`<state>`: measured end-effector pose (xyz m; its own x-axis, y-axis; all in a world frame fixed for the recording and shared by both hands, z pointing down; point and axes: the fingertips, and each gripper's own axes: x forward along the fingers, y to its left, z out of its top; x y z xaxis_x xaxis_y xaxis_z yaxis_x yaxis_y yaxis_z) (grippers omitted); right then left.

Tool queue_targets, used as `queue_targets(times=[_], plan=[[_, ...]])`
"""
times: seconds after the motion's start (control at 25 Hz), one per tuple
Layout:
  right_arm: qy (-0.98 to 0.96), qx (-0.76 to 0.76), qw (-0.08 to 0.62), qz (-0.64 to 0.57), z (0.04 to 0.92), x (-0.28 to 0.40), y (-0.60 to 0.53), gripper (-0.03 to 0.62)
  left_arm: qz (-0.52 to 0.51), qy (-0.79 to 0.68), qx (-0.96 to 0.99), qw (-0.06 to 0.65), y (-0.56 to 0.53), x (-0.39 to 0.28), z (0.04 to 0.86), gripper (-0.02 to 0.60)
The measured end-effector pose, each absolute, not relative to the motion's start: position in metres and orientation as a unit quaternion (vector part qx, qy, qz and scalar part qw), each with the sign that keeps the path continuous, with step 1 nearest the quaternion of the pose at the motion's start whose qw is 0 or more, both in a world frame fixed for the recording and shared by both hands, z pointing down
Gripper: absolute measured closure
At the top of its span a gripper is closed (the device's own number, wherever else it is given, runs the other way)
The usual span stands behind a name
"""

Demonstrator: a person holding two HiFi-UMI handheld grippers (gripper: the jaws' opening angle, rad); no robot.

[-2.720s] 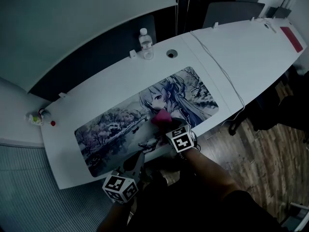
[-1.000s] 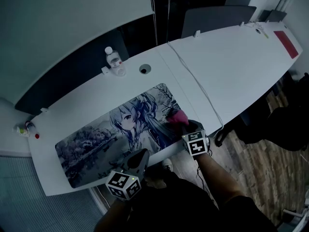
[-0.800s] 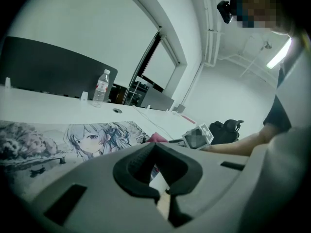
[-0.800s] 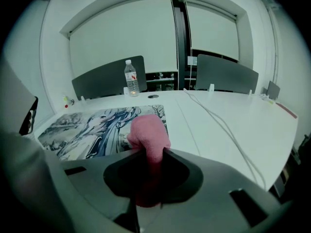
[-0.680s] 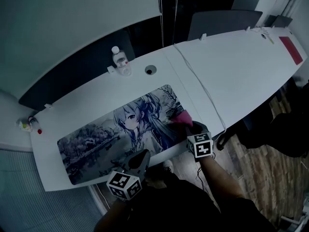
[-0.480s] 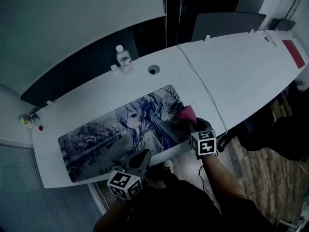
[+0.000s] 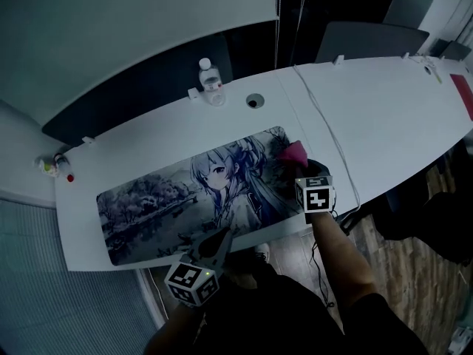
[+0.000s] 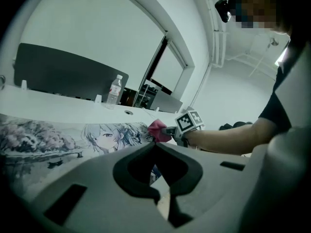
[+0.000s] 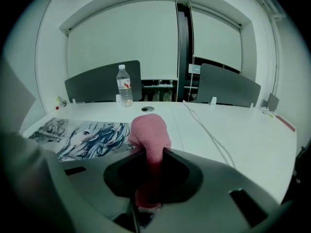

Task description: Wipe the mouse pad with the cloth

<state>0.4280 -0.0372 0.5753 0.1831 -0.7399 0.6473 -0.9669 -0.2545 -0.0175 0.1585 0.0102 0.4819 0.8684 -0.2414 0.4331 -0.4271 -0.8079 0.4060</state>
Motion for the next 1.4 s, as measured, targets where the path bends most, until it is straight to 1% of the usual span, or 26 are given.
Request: queue_targets(times=[0.2, 0.4, 0.6, 0.88, 1.04, 1.4], plan=[[-0.569, 0.725, 0.263, 0.286, 0.606, 0.425, -0.049, 0.511, 0.187, -0.207, 0.924, 0.261, 0.006, 0.139, 0.485, 0.577], [-0.57, 0.716, 0.31, 0.256, 0.616, 0.415, -0.054, 0.511, 0.188, -0.221, 0.918, 0.271, 0.002, 0.131, 0.491, 0.577], [-0.567, 0.718, 0.314, 0.254, 0.618, 0.412, -0.056, 0.511, 0.184, -0.225, 0.917, 0.274, 0.004, 0.127, 0.491, 0.577], [-0.563, 0.716, 0.318, 0.263, 0.619, 0.396, -0.057, 0.511, 0.178, -0.225, 0.916, 0.28, -0.002, 0.105, 0.495, 0.577], [-0.564, 0.714, 0.317, 0.269, 0.619, 0.373, -0.064, 0.511, 0.178, -0.219, 0.917, 0.281, -0.008, 0.085, 0.494, 0.577], [-0.571, 0.707, 0.31, 0.279, 0.618, 0.301, -0.088, 0.511, 0.172, -0.24, 0.911, 0.29, -0.031, 0.019, 0.491, 0.577]])
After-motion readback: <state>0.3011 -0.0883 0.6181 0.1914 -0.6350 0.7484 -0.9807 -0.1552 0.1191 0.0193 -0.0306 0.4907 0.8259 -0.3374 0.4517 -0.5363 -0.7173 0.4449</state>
